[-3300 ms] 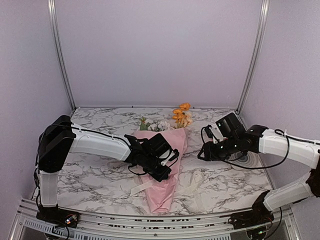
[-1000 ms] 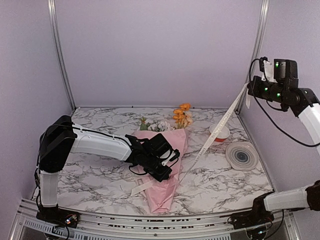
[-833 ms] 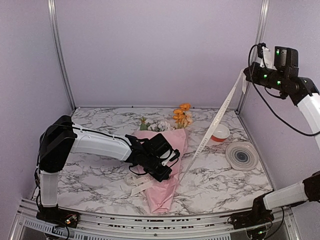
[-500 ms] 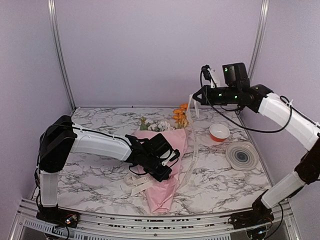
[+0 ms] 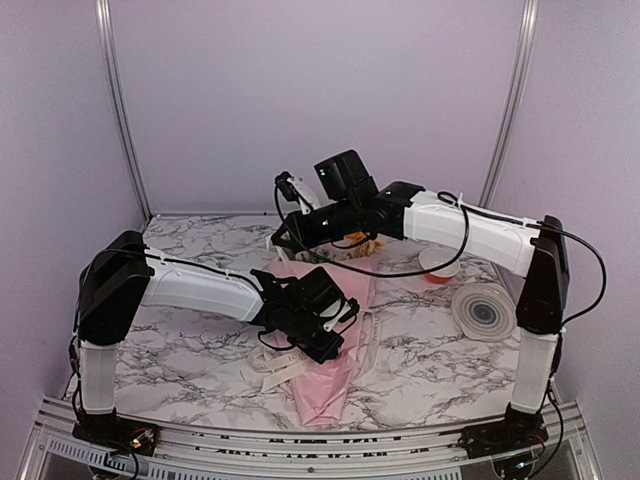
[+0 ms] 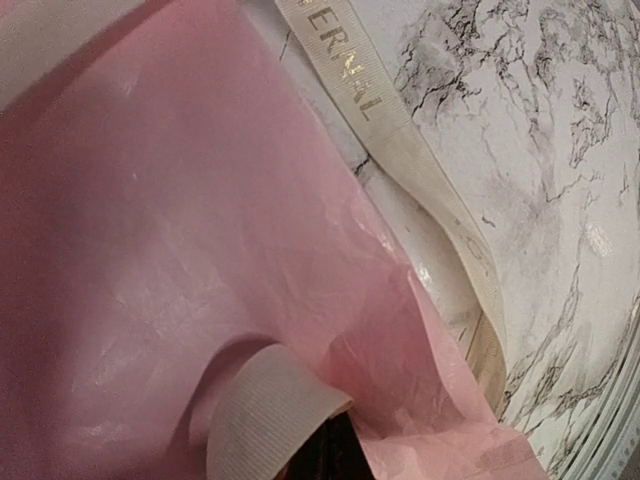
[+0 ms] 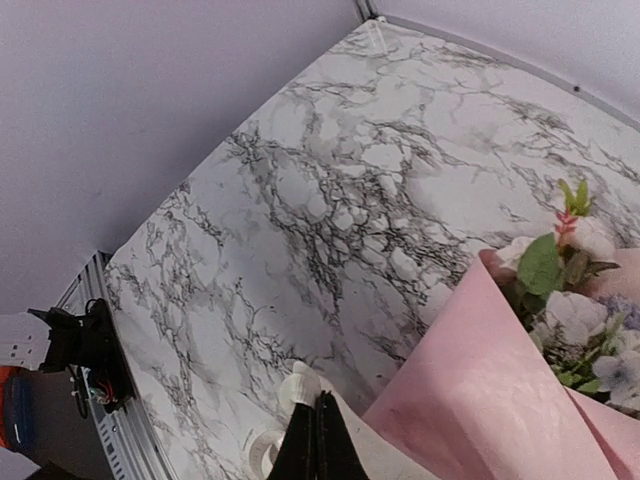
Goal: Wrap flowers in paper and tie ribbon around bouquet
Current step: Place the right side of the ribbon on the folded bouquet, then place the left side of the ribbon on the folded bouquet, then cross the ribbon over the folded bouquet.
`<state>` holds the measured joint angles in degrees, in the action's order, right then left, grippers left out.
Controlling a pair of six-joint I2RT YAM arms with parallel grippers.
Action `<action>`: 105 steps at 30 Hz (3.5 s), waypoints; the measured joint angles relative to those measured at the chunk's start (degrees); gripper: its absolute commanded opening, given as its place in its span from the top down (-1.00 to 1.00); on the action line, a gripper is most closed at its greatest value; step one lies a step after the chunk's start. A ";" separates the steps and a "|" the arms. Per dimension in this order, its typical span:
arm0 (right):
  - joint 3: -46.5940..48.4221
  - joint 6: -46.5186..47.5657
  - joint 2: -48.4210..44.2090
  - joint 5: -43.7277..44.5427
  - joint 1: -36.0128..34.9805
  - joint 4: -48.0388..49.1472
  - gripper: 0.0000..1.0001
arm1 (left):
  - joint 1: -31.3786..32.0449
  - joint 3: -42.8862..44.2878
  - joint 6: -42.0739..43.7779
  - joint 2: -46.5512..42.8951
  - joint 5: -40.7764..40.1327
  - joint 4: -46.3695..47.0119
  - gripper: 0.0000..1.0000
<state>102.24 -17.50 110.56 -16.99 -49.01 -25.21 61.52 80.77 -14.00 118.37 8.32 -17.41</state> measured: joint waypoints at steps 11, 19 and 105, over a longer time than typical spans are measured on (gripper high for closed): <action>5.03 1.36 6.16 -1.60 -5.40 -2.27 -0.24 | -0.02 -0.61 0.02 -0.02 0.09 1.07 1.00; 0.42 2.71 -1.22 -3.30 4.57 -2.78 -0.31 | -0.02 -0.63 0.07 -0.02 0.20 1.11 1.00; -40.19 -2.84 1.97 -19.54 20.02 17.66 0.72 | -3.52 -8.26 36.28 -14.43 -16.17 -1.90 -0.38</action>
<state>62.04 -20.34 112.53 -36.53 -28.99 -7.55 58.00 72.51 22.28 103.94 -7.86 -19.31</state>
